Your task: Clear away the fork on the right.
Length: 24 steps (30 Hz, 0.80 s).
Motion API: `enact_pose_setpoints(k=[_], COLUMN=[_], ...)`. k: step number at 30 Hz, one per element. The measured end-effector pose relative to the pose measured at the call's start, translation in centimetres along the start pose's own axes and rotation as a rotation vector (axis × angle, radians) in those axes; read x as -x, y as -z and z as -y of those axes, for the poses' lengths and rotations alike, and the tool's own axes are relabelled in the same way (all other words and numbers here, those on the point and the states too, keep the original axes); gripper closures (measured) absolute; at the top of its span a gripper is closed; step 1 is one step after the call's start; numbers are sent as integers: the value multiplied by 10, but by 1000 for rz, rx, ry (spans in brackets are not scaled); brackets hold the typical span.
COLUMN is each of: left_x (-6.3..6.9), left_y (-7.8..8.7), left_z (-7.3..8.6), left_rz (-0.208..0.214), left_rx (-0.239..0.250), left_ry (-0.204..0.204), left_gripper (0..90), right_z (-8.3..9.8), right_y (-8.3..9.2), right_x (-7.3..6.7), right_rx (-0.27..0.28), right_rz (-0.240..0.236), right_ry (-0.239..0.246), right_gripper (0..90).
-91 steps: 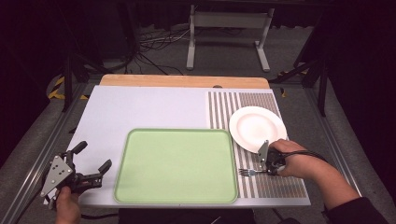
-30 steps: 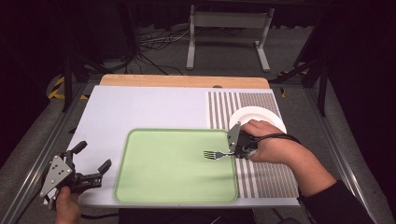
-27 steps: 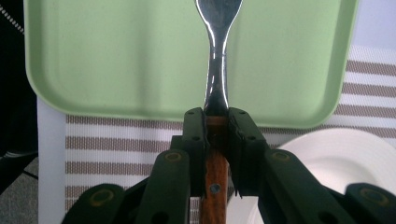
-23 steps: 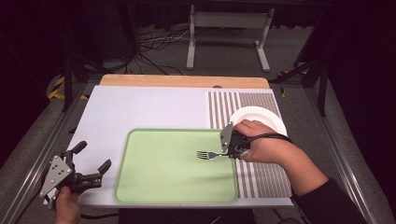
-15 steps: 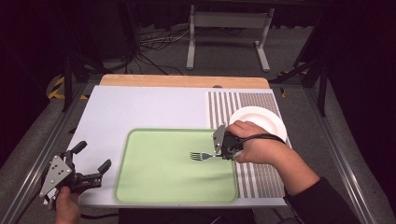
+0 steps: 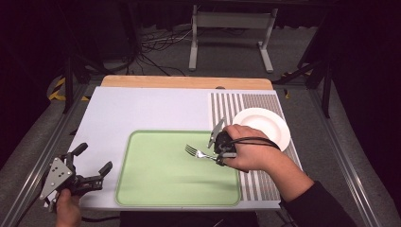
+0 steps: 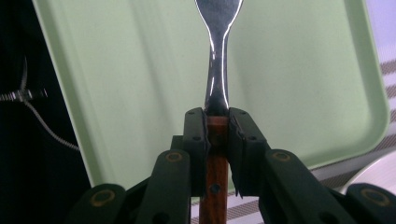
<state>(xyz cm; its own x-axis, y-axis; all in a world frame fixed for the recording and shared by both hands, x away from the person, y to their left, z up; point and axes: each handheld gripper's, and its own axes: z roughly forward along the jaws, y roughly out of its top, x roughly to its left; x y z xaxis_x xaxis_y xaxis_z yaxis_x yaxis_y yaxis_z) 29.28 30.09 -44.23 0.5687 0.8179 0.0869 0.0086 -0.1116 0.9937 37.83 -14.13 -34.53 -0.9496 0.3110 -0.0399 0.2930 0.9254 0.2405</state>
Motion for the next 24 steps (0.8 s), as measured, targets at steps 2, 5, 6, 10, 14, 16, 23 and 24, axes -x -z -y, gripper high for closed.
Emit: enact_pose_setpoints(k=[2, 5, 6, 10, 14, 16, 23, 24], left_x=[0, 0, 0, 0, 0, 0, 0, 0], left_y=[0, 0, 0, 0, 0, 0, 0, 0], left_z=[0, 0, 0, 0, 0, 0, 0, 0], left_rz=[-1, -1, -1, -1, -2, 0, -1, 1], left_rx=[-1, 1, 0, 1, 1, 0, 0, 1], left_ry=[-1, -3, -2, -4, -3, -2, -1, -3], left_gripper=[0, 0, 0, 0, 0, 0, 0, 0], right_z=[0, 0, 0, -1, -1, -2, -2, -2], right_y=[-1, -3, -4, -6, -10, -12, -14, -14], right_x=[-1, -3, -3, -3, -3, -5, -3, -3], right_rx=[-6, -3, -1, 10, -3, -12, 17, 24], right_rz=[12, -2, -6, -12, -32, -32, 10, 10], right_ry=[-40, -121, -145, -210, -311, -347, -449, -472], right_gripper=[782, 782, 782, 782, 782, 782, 782, 782])
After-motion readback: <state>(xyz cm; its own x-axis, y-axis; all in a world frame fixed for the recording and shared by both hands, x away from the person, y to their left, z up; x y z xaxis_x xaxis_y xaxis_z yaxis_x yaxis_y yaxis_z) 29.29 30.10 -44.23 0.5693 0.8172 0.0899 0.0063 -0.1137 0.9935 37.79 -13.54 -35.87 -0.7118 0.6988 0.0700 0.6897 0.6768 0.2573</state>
